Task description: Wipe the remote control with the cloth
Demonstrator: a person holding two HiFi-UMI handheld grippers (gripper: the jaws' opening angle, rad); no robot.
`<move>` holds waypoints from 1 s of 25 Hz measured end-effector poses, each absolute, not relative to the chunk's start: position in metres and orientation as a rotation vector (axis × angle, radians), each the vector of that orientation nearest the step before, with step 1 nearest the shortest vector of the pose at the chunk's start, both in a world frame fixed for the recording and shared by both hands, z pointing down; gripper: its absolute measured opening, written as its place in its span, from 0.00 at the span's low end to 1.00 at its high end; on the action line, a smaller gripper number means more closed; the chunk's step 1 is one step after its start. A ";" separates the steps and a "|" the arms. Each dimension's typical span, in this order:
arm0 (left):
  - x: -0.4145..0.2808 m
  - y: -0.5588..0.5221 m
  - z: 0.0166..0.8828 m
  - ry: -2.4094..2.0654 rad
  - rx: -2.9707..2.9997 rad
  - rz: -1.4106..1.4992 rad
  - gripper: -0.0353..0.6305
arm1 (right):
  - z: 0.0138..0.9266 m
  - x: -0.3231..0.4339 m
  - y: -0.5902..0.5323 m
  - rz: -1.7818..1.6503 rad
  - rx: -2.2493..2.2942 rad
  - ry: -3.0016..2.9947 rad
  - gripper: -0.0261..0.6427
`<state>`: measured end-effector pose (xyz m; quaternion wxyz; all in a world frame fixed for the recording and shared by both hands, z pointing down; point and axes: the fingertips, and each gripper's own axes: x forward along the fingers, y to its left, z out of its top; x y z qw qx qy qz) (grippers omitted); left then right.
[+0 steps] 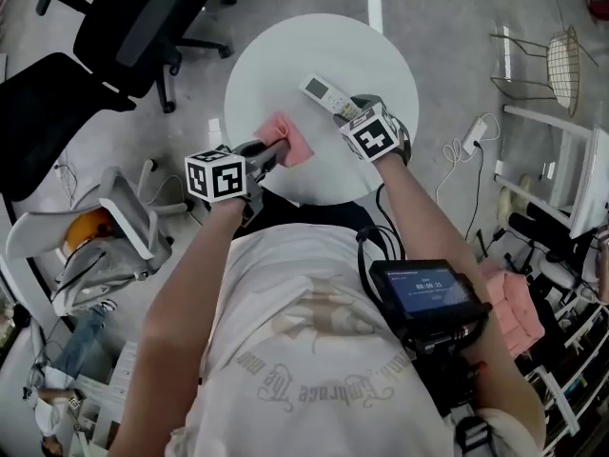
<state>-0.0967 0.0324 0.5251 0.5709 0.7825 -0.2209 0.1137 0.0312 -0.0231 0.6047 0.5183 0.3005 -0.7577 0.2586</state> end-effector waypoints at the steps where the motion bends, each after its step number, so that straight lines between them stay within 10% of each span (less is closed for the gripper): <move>1: -0.098 0.029 0.523 -0.506 1.862 0.275 0.09 | 0.598 0.033 -0.025 0.660 0.787 -1.835 0.34; 7: -0.092 0.004 0.492 -0.462 2.031 0.329 0.09 | 0.543 0.060 -0.032 0.782 1.154 -1.937 0.05; 25: -0.097 0.009 0.435 -0.428 2.331 0.393 0.08 | 0.411 0.065 0.030 0.753 1.629 -2.225 0.05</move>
